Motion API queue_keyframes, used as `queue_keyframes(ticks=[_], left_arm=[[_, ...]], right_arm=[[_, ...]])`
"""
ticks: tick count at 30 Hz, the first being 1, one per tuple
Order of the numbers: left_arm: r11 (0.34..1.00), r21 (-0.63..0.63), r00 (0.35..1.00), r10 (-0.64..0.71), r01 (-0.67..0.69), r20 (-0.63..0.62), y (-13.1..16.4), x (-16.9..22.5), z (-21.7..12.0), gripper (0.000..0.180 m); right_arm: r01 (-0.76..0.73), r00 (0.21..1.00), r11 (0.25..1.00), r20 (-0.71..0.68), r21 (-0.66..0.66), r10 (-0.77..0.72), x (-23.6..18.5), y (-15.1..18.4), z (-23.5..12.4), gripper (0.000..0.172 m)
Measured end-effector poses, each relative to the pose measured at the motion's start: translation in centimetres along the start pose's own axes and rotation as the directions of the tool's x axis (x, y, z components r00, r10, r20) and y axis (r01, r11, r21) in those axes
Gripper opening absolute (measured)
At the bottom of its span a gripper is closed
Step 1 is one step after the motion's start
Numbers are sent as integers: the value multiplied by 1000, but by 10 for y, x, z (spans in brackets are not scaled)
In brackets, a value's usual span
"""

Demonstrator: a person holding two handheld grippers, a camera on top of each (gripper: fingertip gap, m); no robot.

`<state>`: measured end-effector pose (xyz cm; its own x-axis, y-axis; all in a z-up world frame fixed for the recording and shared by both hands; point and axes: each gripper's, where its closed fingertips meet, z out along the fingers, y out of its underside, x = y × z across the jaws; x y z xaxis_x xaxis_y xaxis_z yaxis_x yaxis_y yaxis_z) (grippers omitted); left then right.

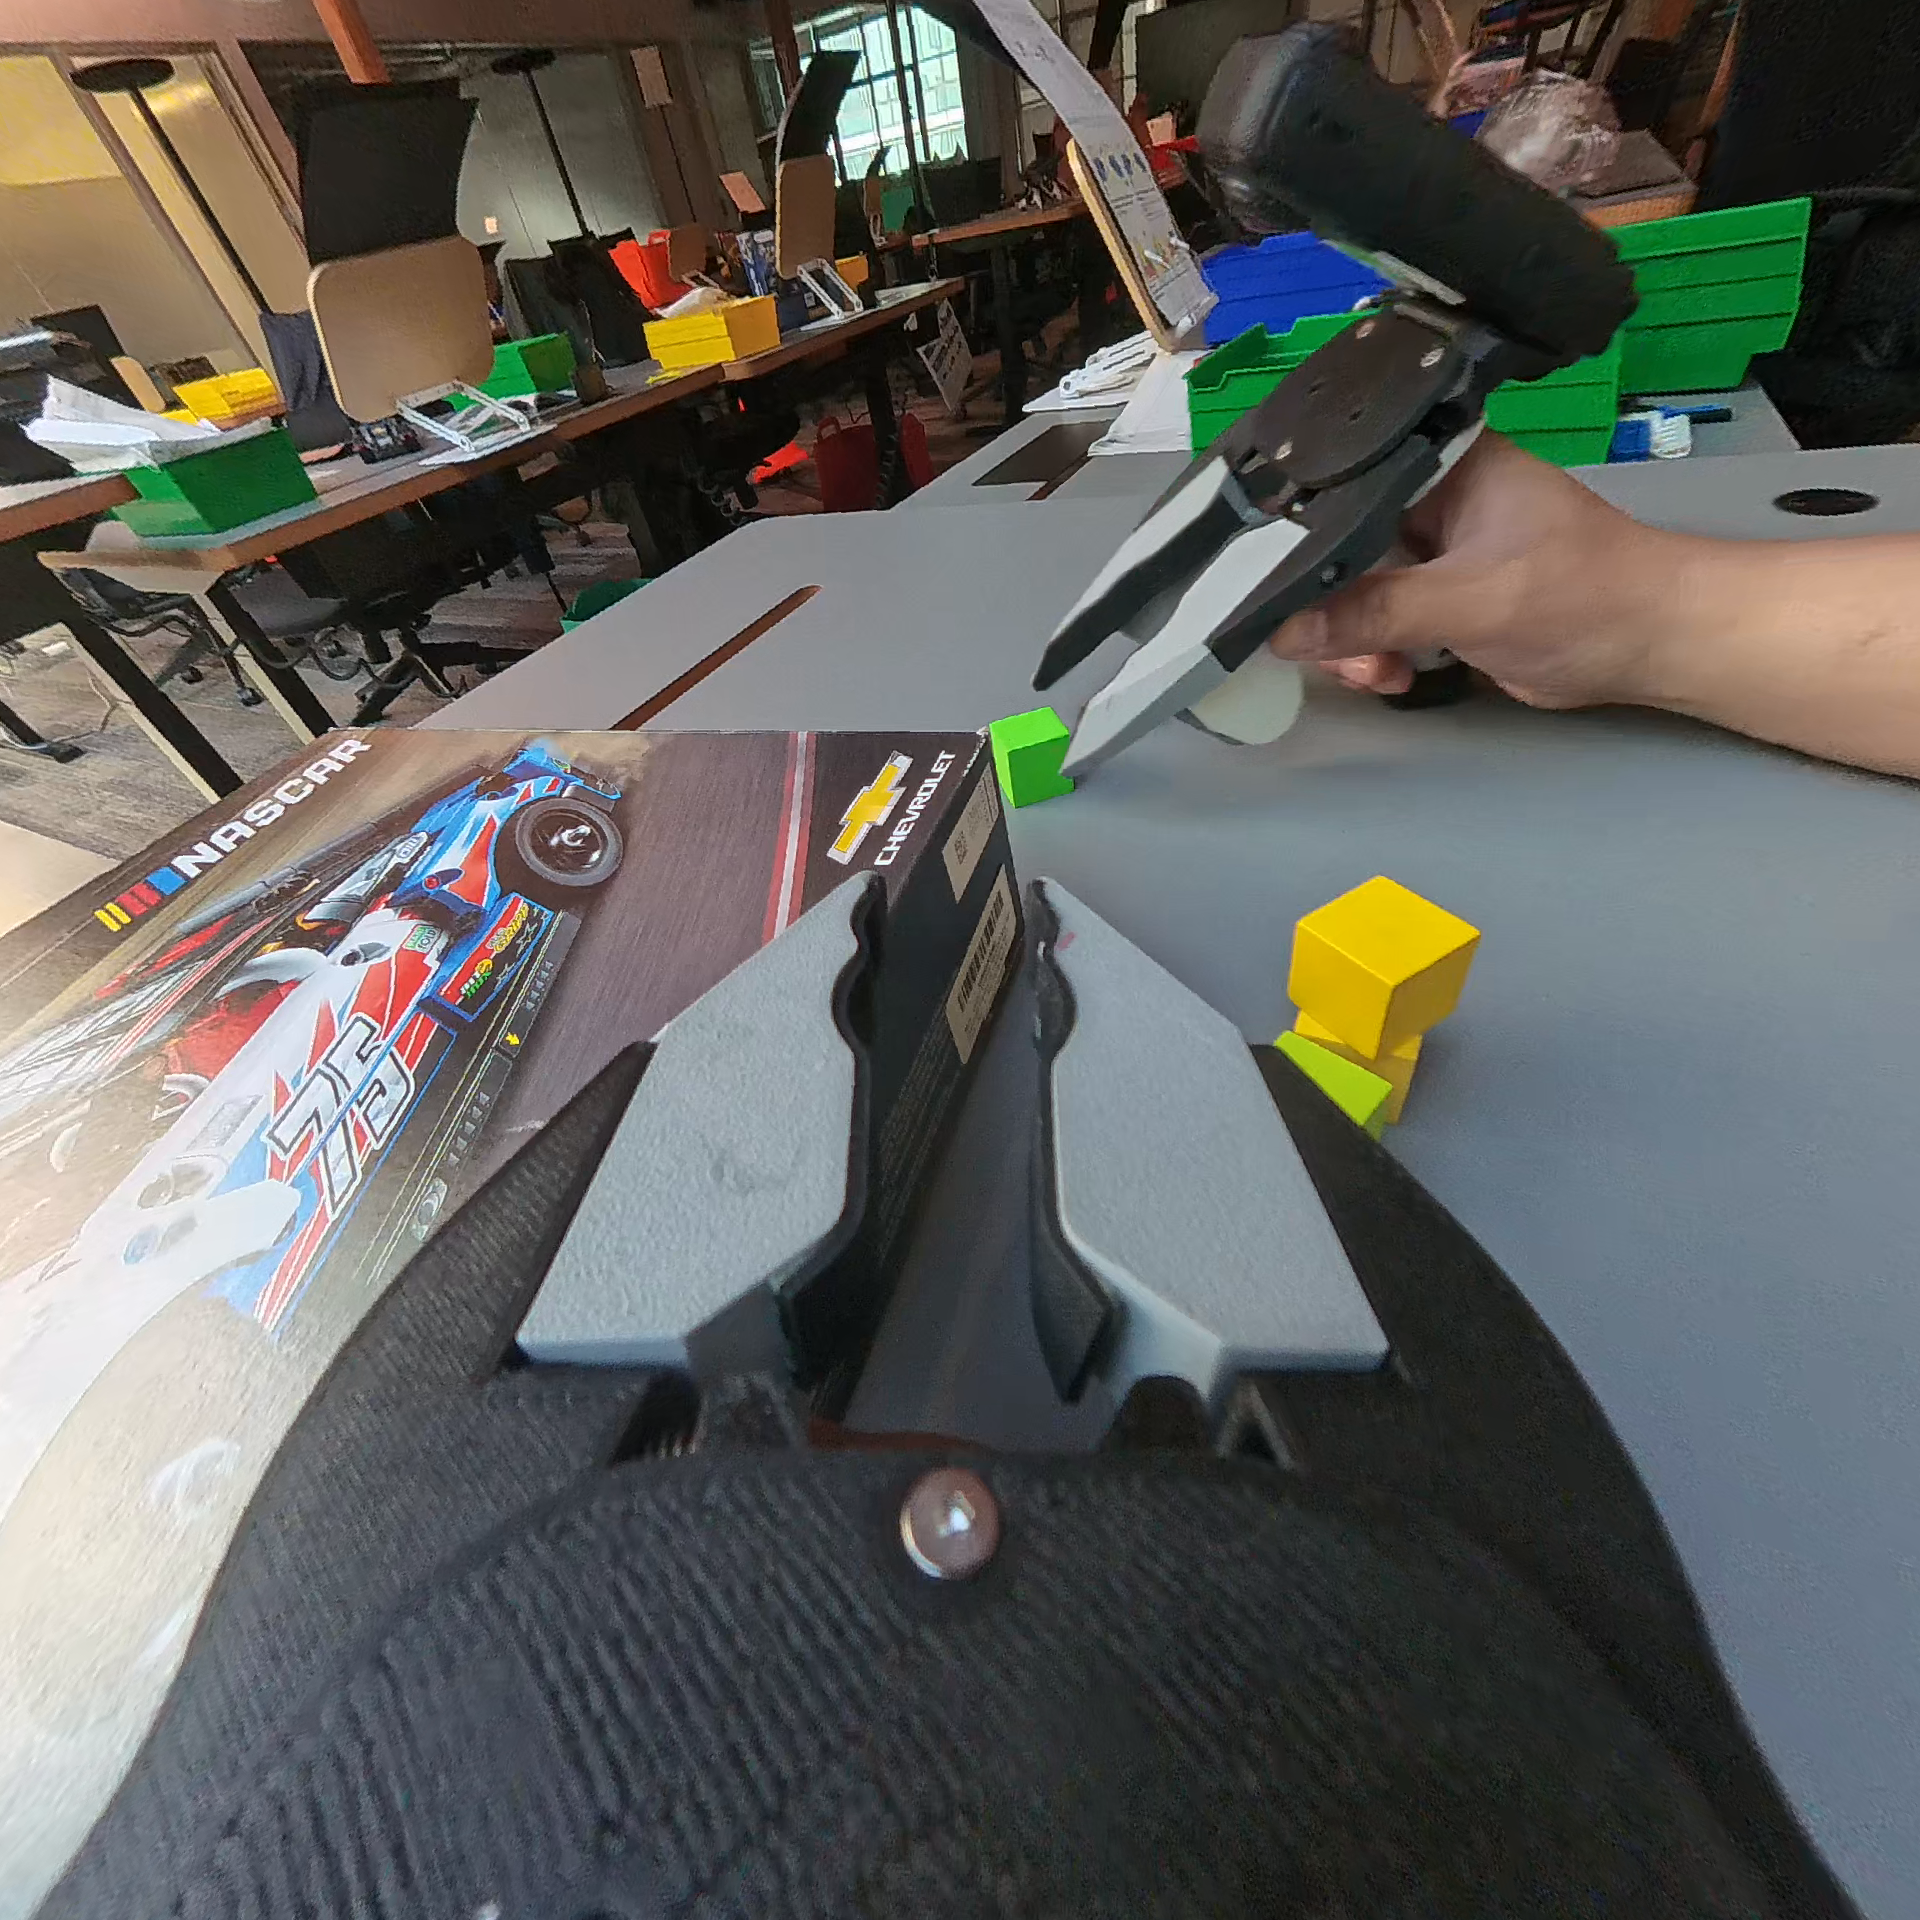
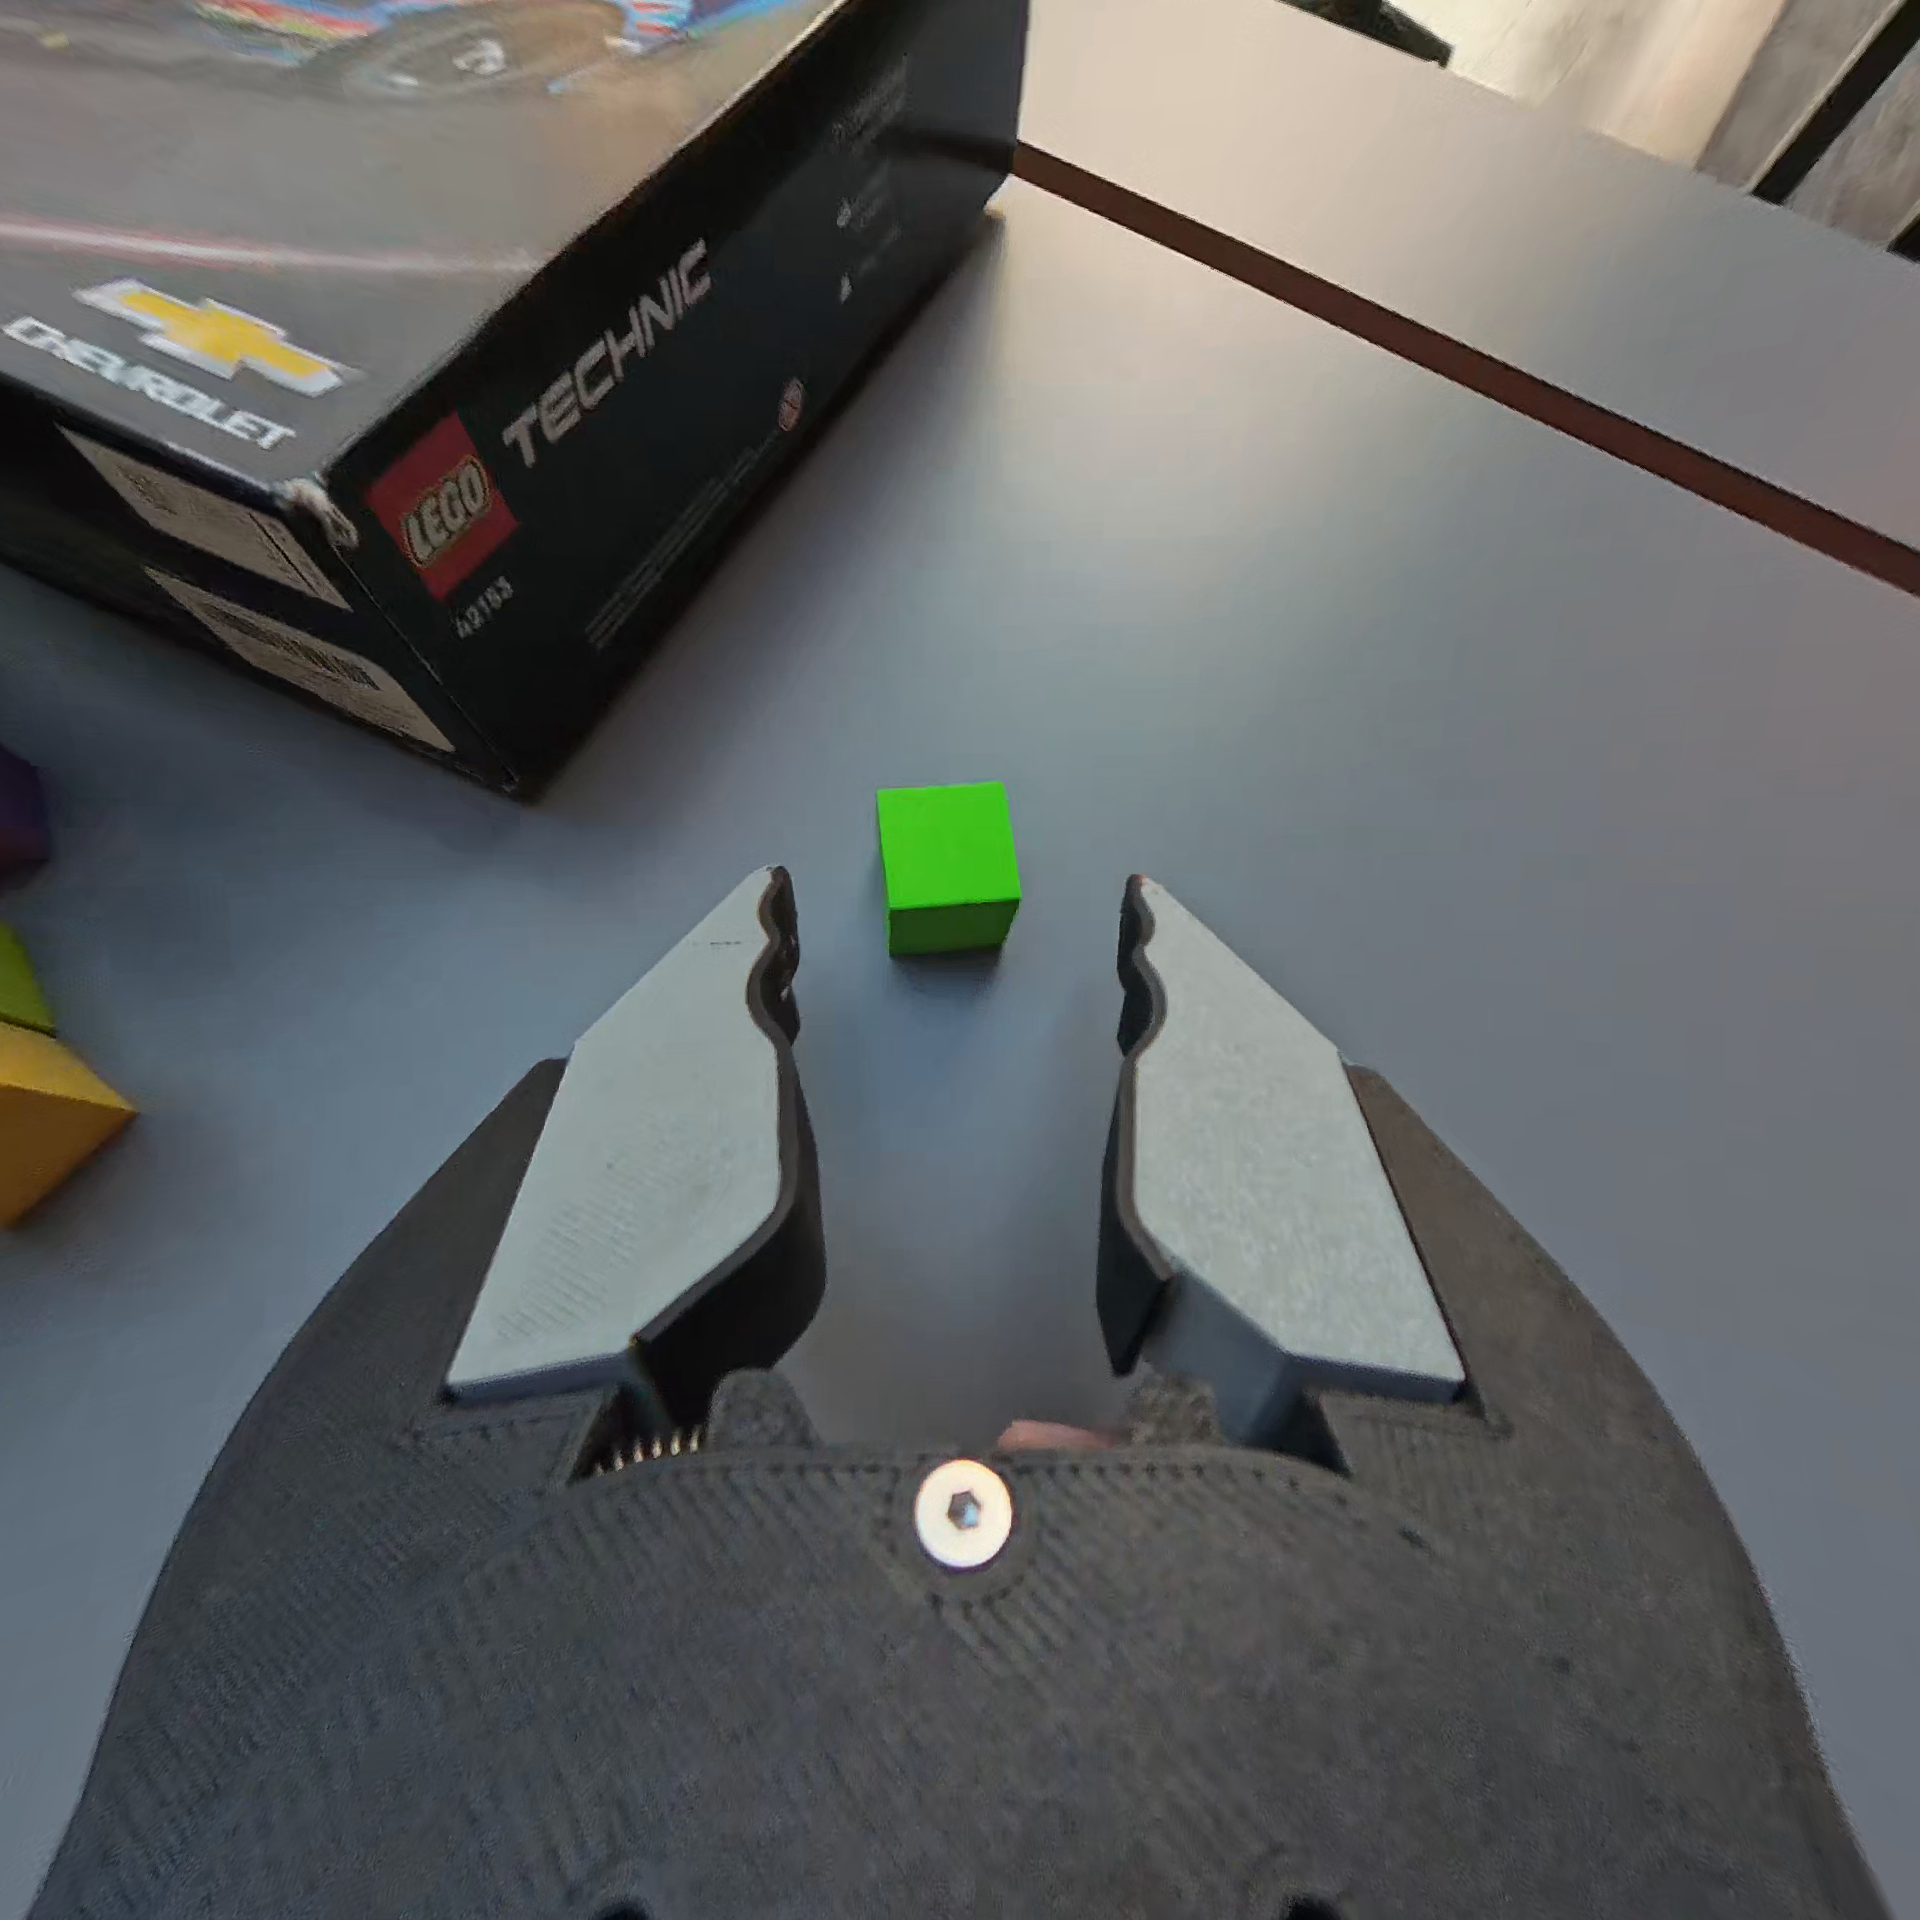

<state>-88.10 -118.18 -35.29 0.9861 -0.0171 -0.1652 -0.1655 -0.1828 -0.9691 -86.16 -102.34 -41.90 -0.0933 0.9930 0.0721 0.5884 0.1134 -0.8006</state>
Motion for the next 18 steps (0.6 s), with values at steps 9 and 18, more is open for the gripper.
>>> queue_keyframes(ticks=[9,18], left_arm=[[1000,-13,1000,-10,10,-11,2,0,1,25],[1000,-16,1000,-13,12,-3,2,-1,1,24]], right_arm=[[-34,975,999,217,-15,36,-25,-5,7,25],[47,789,978,593,202,-160,-125,-48,-59,25]])
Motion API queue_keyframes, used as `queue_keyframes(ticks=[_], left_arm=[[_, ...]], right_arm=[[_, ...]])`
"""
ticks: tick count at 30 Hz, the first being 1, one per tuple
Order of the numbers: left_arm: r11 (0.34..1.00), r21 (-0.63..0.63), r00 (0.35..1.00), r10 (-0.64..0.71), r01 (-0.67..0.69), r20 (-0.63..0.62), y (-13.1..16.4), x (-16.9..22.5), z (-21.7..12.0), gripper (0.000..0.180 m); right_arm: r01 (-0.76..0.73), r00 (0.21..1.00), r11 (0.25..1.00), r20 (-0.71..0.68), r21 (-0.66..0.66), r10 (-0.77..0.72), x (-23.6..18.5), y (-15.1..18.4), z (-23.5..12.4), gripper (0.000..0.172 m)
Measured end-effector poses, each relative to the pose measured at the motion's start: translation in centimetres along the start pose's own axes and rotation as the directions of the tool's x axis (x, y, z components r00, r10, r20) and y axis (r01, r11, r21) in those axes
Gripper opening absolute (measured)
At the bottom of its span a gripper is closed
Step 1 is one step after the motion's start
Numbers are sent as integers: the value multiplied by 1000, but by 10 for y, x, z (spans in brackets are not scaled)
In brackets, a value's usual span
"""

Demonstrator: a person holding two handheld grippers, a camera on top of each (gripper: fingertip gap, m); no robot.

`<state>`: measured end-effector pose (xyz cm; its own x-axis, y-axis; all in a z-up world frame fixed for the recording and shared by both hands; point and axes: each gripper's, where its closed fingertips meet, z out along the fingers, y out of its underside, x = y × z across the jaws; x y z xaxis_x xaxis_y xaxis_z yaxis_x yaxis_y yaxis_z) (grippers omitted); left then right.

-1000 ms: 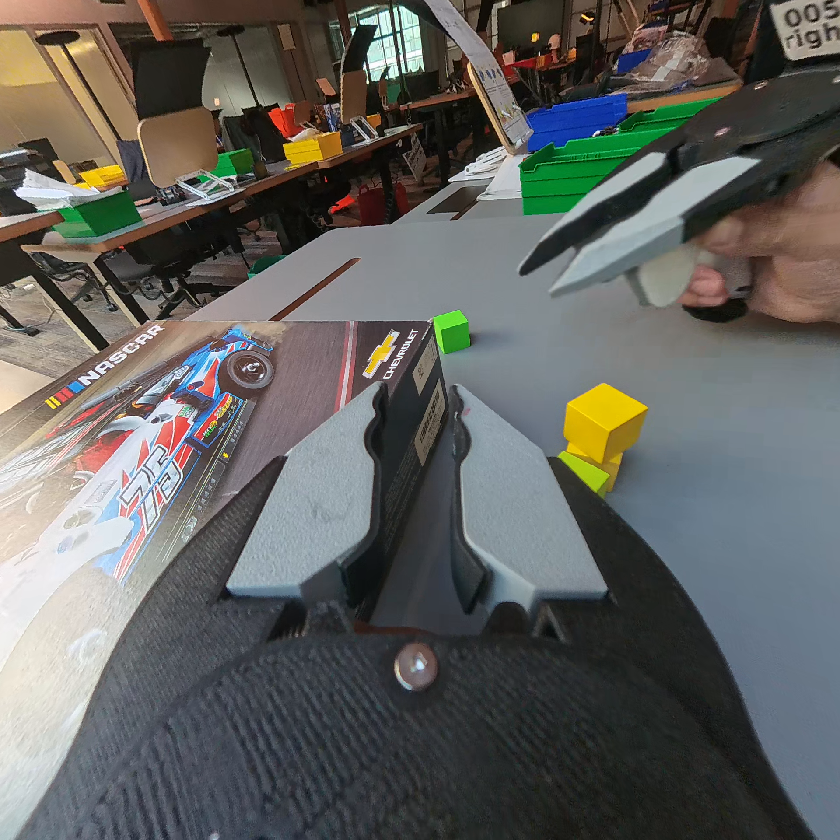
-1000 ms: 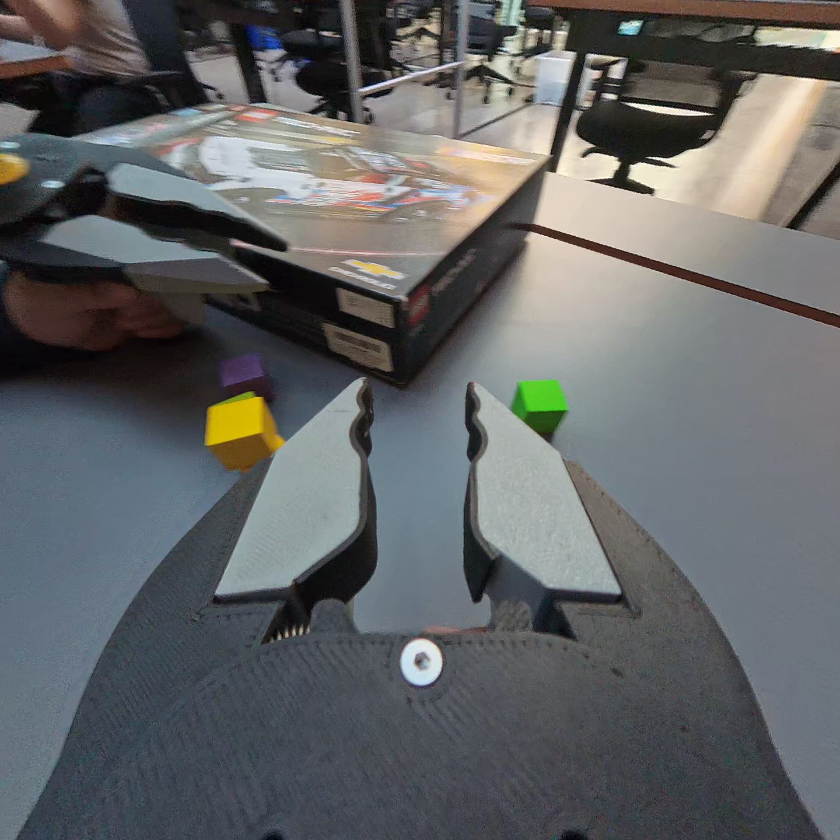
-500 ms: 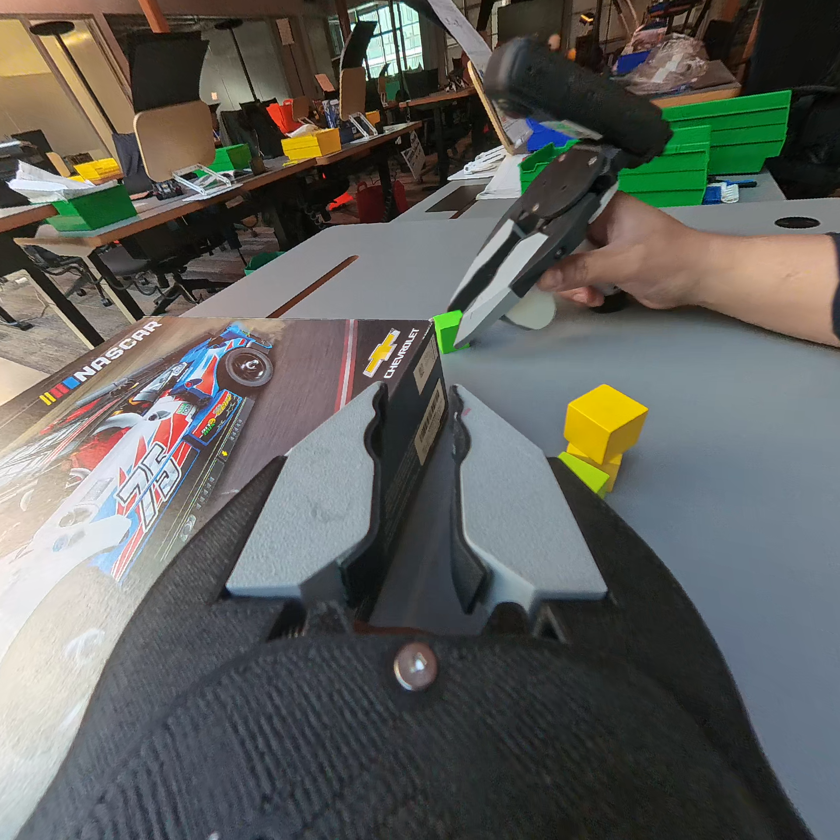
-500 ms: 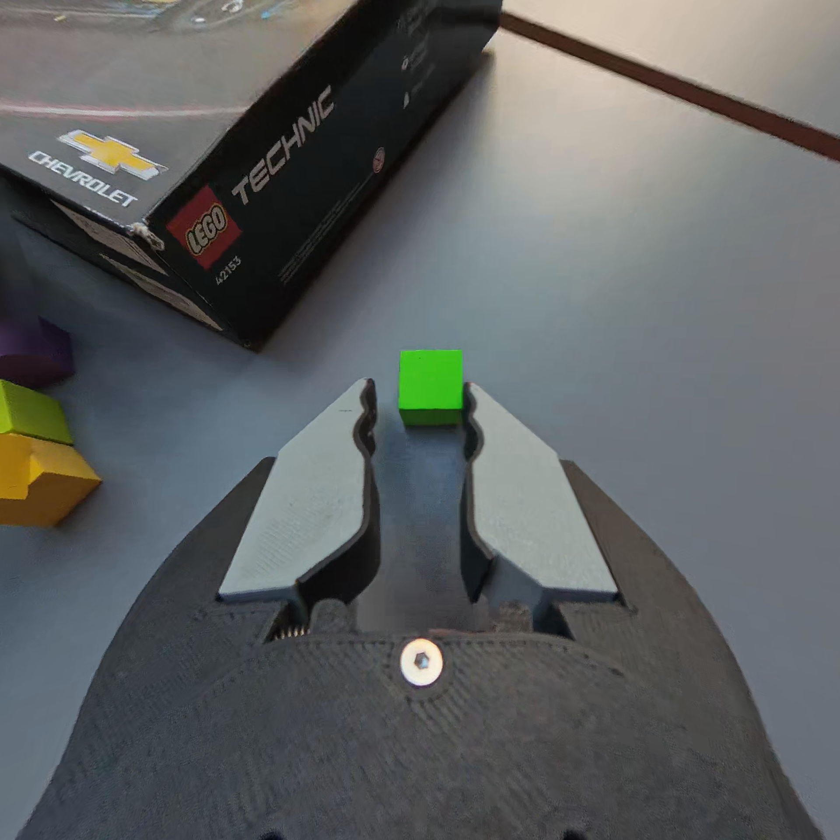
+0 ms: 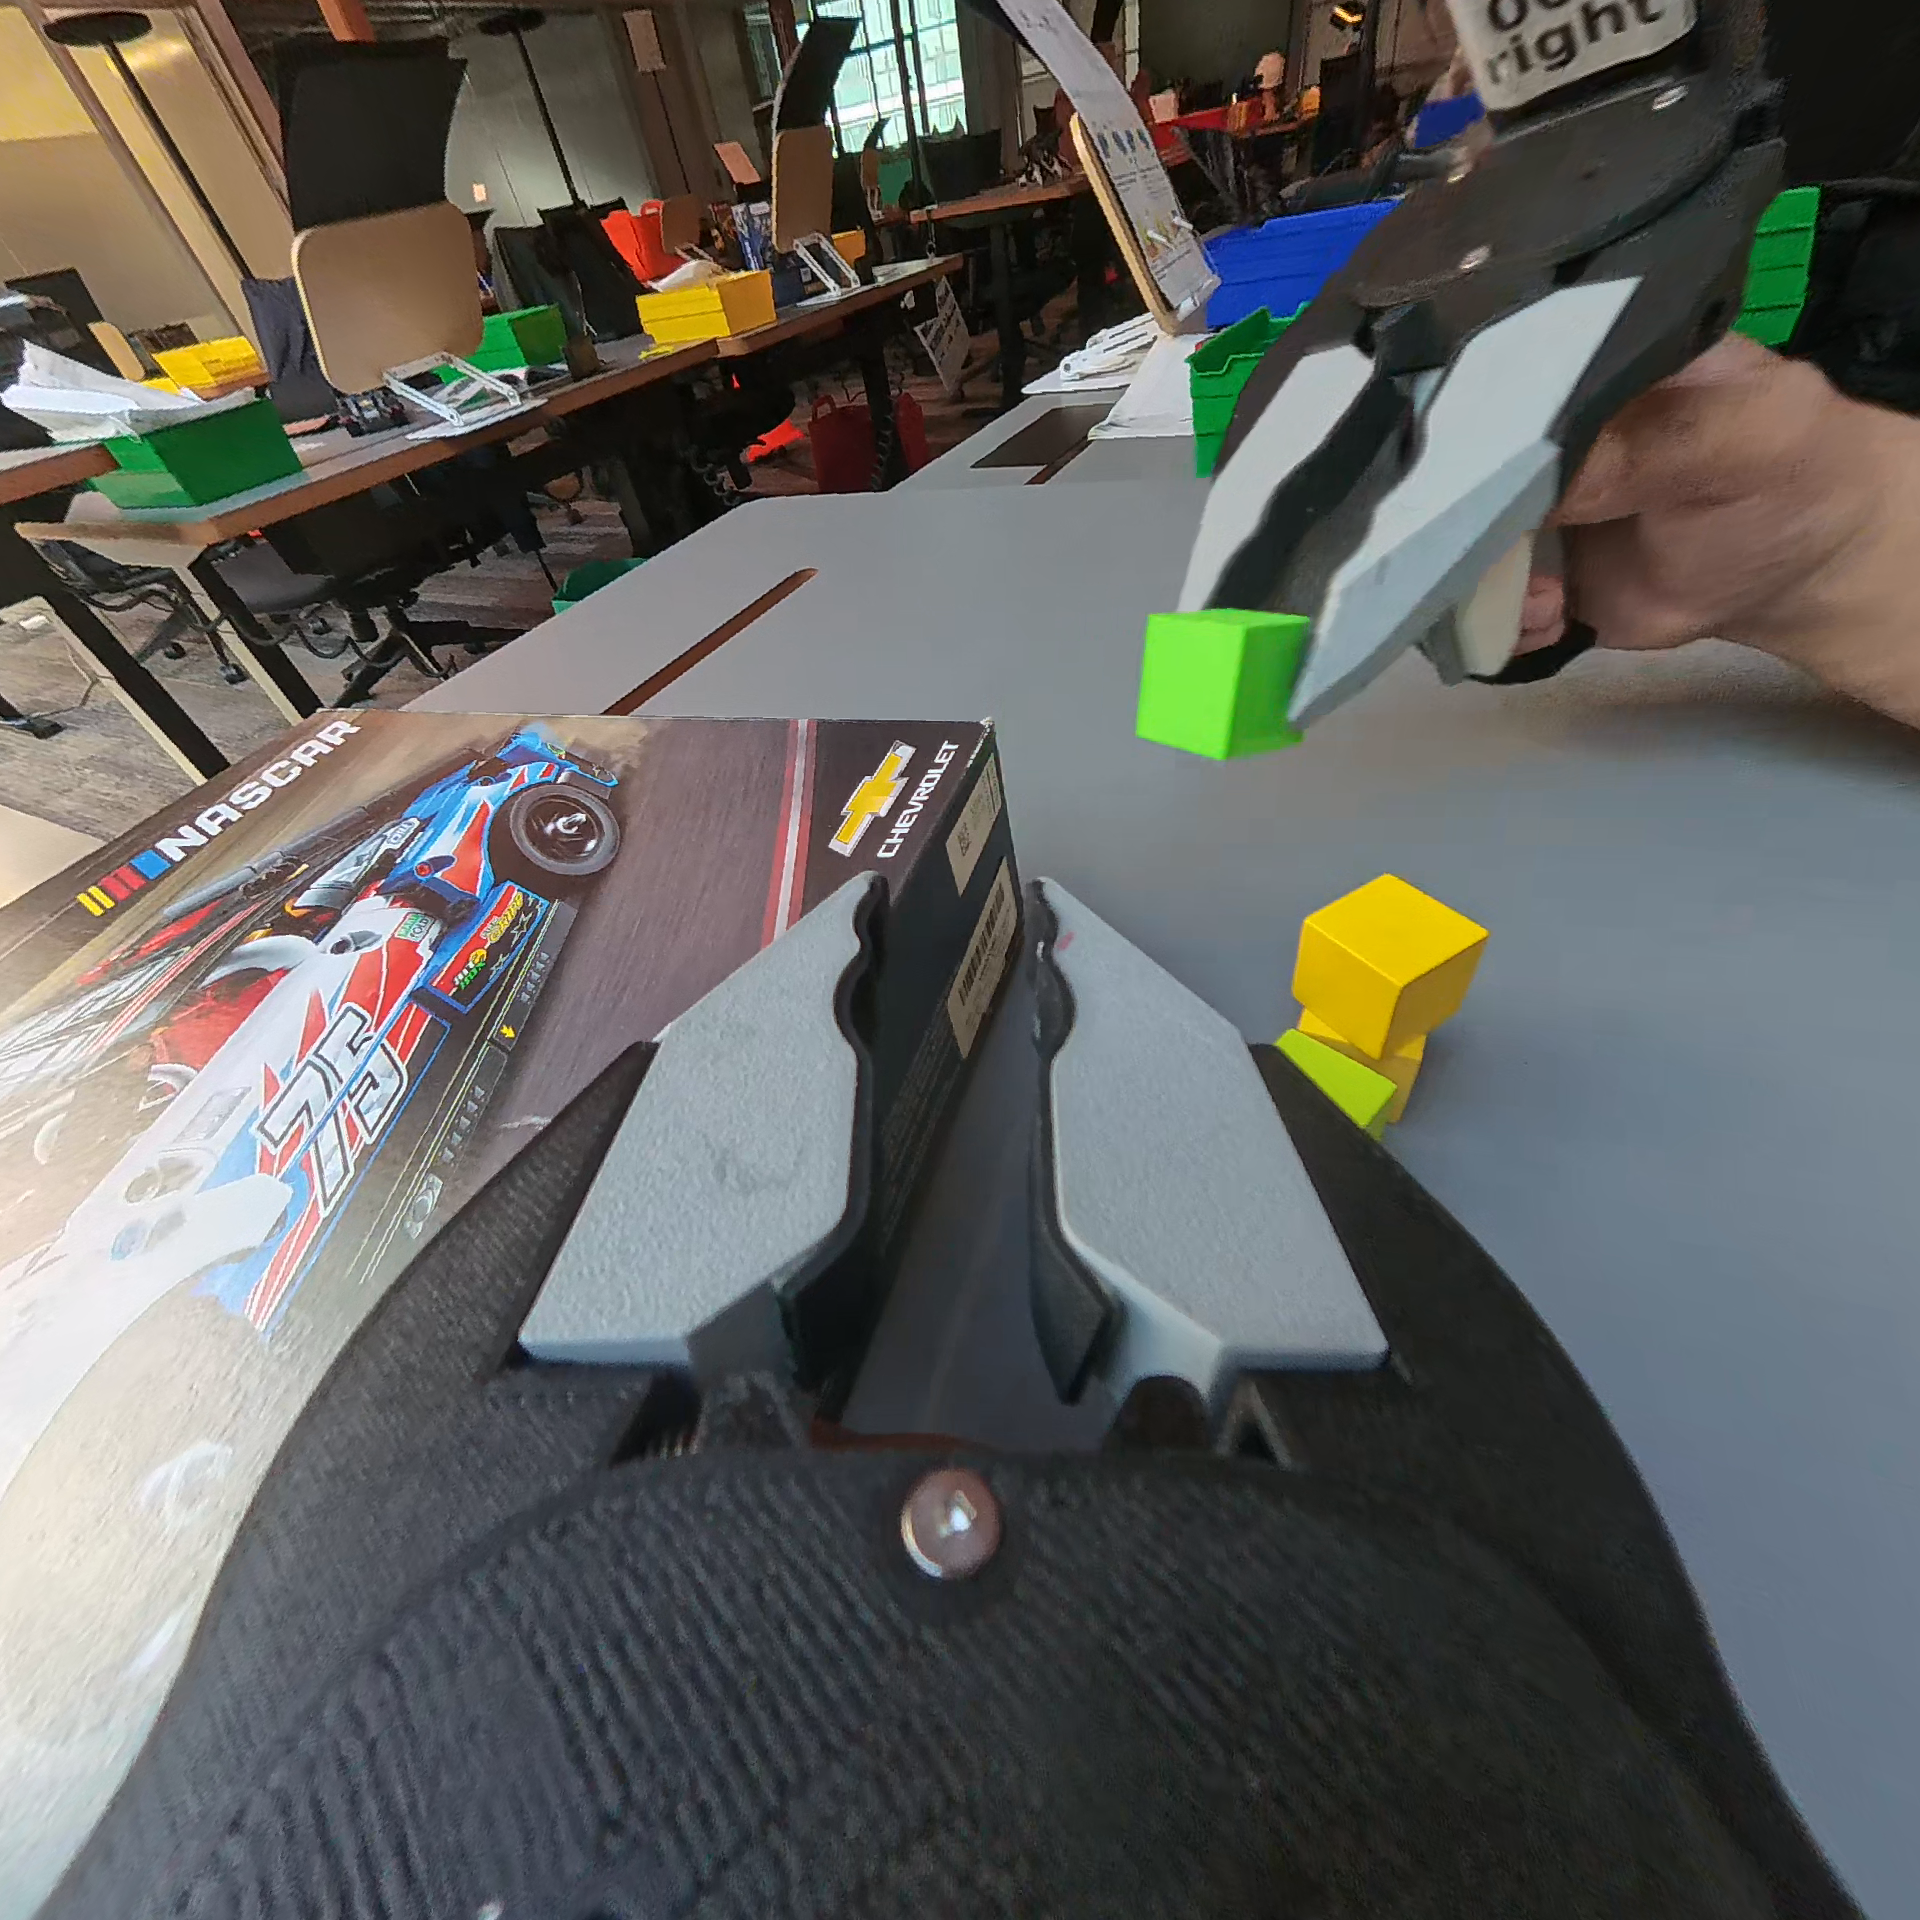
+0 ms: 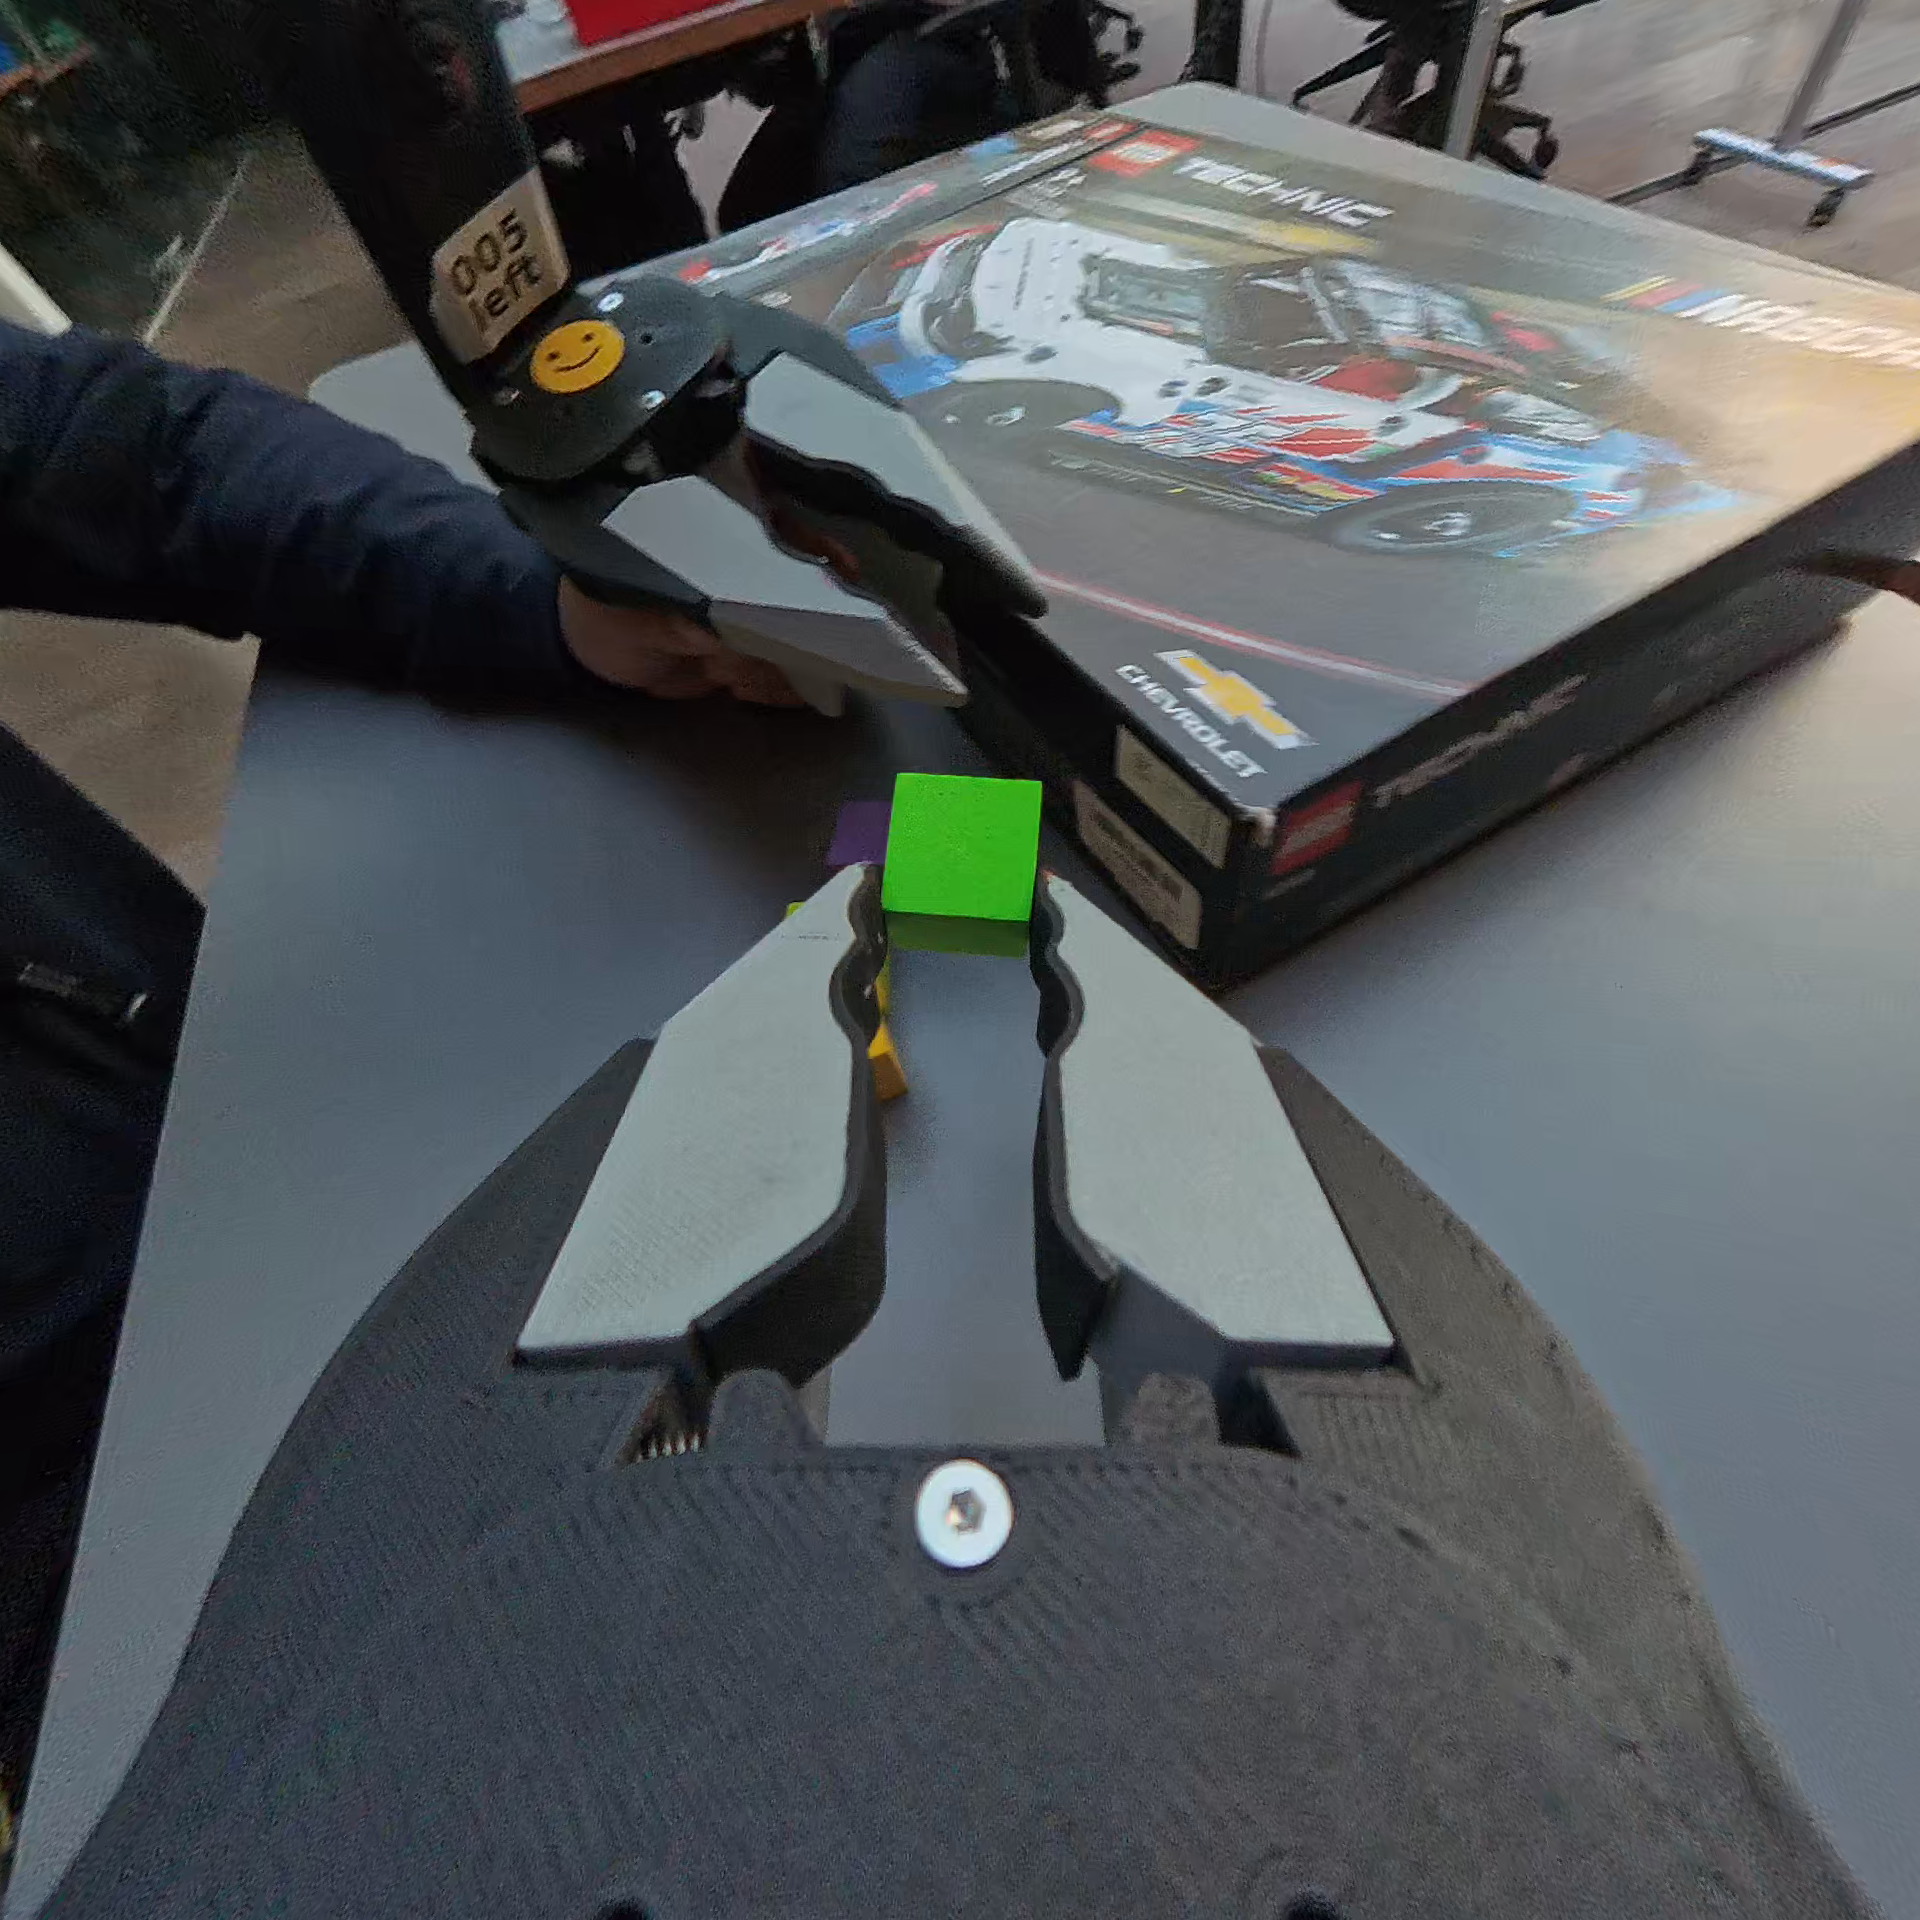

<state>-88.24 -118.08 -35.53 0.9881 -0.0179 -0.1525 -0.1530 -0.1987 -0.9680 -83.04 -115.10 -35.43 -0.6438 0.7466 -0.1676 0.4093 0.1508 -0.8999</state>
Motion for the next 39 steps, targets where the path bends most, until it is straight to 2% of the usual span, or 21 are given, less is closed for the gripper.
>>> queue_keyframes(ticks=[4,7,16,22,39], left_arm=[[1000,0,1000,-3,3,0,0,0,0,24],[1000,-1,1000,-2,2,-1,0,0,0,24],[1000,-1,1000,-4,4,-3,0,0,0,24],[1000,-1,1000,-4,4,-3,0,0,0,24],[1000,-3,1000,-1,1,-7,1,2,-1,25]], right_arm=[[78,991,990,115,-115,-65,-33,15,14,25],[105,986,980,145,-170,-80,-42,25,19,25],[100,984,982,160,-159,-74,-46,22,10,25],[90,984,975,172,-202,-55,-46,31,15,26],[75,984,980,172,-186,-42,-44,29,15,28]])
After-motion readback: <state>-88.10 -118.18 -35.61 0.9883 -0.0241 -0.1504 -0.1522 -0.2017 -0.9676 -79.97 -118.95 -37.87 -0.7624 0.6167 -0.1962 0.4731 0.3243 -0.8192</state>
